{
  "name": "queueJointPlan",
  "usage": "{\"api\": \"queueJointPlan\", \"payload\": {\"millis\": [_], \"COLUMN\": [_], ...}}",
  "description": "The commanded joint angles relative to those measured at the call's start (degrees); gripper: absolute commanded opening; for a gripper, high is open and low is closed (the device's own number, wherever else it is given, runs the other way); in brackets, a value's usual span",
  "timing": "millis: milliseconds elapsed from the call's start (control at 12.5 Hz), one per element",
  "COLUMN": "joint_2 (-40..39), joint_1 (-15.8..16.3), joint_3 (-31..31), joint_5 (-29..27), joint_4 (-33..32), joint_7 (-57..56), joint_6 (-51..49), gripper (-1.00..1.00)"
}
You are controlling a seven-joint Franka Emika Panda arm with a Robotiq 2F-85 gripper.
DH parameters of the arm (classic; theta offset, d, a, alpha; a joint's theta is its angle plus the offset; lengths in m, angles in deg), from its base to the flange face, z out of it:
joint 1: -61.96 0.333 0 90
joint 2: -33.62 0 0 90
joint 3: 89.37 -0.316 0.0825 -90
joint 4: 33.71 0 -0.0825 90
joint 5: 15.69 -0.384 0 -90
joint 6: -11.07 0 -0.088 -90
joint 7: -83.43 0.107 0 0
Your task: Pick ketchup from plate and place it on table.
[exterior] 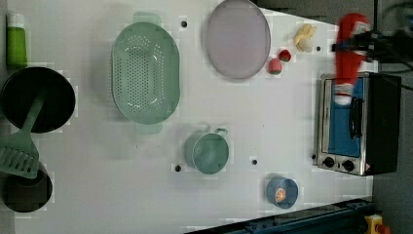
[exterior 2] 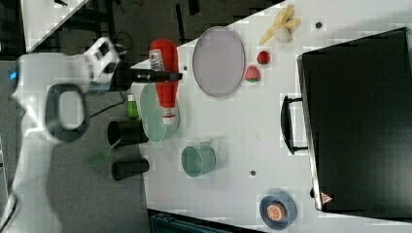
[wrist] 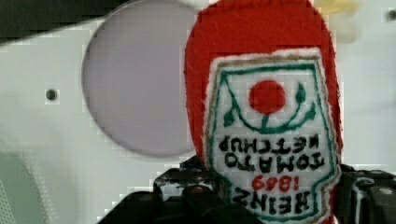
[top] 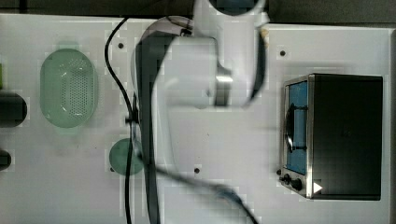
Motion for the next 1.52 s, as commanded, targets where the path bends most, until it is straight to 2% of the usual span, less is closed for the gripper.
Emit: {"api": "queueJointPlan", "payload": {"millis": [80, 480, 800, 960, 1280, 1360, 1520], "joint_2": [3.0, 12.3, 11.8, 9.3, 2.8, 1.9, 1.6], "joint_1": [-3.8, -4.5, -4.2, -4.1, -3.9, -3.9, -3.9], "joint_3": [0.1, 0.8, 0.4, 0.0, -0.3, -0.4, -0.5], "joint_5": [-0.5, -0.5, -0.5, -0.5, -0.5, -0.5, -0.5], "joint_4": [-7.9, -24.9, -36.8, -39.4, -39.3, -39.4, -39.5], "joint_7": [-1.3, -1.3, -1.3, -1.1, -0.9, -0.9, -0.9], "joint_6": [-0.8, 3.8, 17.1, 20.6, 24.7, 25.9, 26.1], "gripper": [0.27, 0.27, 0.27, 0.27, 0.27, 0.36, 0.79]}}
